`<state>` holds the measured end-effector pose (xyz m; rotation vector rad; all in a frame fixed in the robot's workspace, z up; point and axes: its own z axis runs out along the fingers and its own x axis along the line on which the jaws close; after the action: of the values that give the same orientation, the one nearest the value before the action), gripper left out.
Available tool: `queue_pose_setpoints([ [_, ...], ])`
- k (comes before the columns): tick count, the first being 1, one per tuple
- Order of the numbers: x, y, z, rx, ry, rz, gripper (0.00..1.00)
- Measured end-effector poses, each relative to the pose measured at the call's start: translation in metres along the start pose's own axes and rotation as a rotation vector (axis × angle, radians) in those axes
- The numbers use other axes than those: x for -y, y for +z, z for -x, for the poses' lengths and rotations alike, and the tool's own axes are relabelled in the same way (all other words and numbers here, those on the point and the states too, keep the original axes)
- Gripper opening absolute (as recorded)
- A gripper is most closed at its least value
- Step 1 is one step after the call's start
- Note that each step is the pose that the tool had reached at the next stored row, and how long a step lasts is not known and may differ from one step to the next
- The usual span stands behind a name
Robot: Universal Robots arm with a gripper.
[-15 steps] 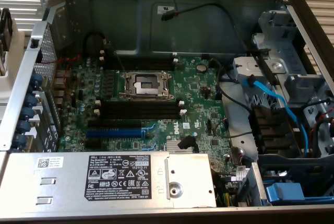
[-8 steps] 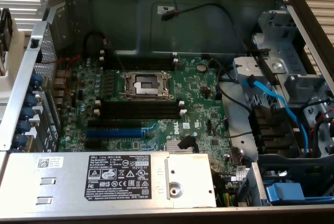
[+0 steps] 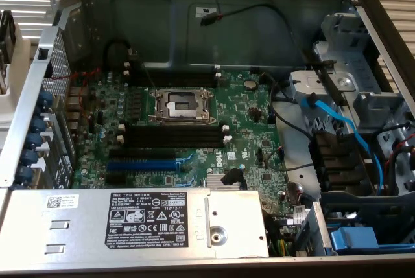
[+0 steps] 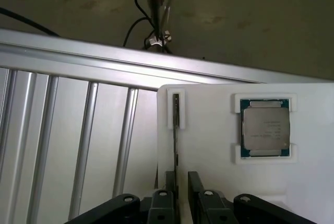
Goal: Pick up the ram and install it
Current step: 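Pick up the ram and move it above insertion slot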
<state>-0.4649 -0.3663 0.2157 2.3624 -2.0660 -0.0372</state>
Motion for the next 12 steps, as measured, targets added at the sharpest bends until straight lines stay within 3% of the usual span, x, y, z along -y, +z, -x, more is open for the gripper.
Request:
queue_pose_setpoints([
  [12, 0.0001, 0.0088, -0.0001, -0.0004, 0.0, -0.001, 0.25],
])
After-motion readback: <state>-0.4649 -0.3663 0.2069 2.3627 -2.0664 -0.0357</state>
